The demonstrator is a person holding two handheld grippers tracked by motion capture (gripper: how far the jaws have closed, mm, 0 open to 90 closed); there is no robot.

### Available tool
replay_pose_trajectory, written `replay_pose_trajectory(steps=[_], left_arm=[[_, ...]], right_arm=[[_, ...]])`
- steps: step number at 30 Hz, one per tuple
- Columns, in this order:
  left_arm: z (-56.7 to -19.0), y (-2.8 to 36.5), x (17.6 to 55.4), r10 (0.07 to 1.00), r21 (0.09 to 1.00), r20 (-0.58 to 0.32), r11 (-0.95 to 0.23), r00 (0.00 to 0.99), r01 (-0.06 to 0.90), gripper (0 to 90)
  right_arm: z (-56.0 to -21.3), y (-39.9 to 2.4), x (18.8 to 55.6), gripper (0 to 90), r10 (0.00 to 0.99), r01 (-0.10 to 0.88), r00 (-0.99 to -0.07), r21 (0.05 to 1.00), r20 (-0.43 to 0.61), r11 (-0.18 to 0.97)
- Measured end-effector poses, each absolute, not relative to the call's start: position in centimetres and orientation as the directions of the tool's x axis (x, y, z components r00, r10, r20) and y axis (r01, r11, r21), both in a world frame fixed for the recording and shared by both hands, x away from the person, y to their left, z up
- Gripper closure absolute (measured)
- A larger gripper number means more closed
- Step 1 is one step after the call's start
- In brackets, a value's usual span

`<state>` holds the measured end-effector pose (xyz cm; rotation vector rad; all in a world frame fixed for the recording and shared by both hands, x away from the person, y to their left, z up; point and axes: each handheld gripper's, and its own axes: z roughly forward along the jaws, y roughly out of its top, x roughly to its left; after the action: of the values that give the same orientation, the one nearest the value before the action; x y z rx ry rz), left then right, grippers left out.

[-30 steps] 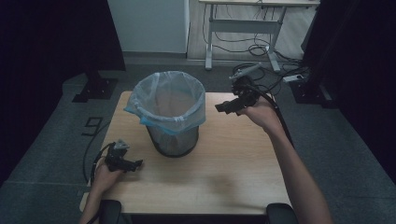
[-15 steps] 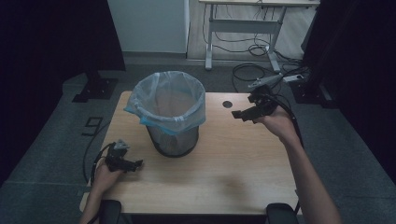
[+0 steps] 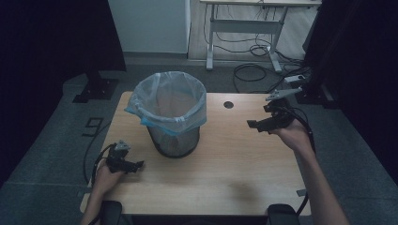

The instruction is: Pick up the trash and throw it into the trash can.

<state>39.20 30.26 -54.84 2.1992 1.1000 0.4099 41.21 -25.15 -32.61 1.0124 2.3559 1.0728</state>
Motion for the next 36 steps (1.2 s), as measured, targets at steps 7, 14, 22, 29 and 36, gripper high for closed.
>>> replay_pose_trajectory(steps=[7,14,22,29,36], left_arm=[[-54.8,30.2,39.1,0.799,0.664,-0.006,-0.446,0.601,0.600,0.0],[-54.8,30.1,39.1,0.797,0.661,-0.006,-0.450,0.603,0.601,0.0],[-54.8,30.1,39.1,0.797,0.661,-0.004,-0.451,0.604,0.600,0.0],[-54.9,30.1,39.1,0.797,0.662,-0.004,-0.451,0.604,0.598,0.0],[-54.8,30.1,39.1,0.797,0.662,-0.004,-0.451,0.604,0.599,0.0]], right_arm=[[-34.2,-26.7,40.3,3.9,0.758,0.471,-0.651,0.768,-0.030,0.434],[-36.7,-27.7,39.7,3.2,0.773,0.481,-0.634,0.768,-0.028,0.423],[-40.5,-28.0,39.4,3.3,0.784,0.501,-0.620,0.758,-0.022,0.418],[-43.6,-27.7,39.0,3.4,0.786,0.515,-0.618,0.745,-0.018,0.423],[-46.1,-27.4,38.6,3.4,0.785,0.527,-0.619,0.737,-0.009,0.424]])
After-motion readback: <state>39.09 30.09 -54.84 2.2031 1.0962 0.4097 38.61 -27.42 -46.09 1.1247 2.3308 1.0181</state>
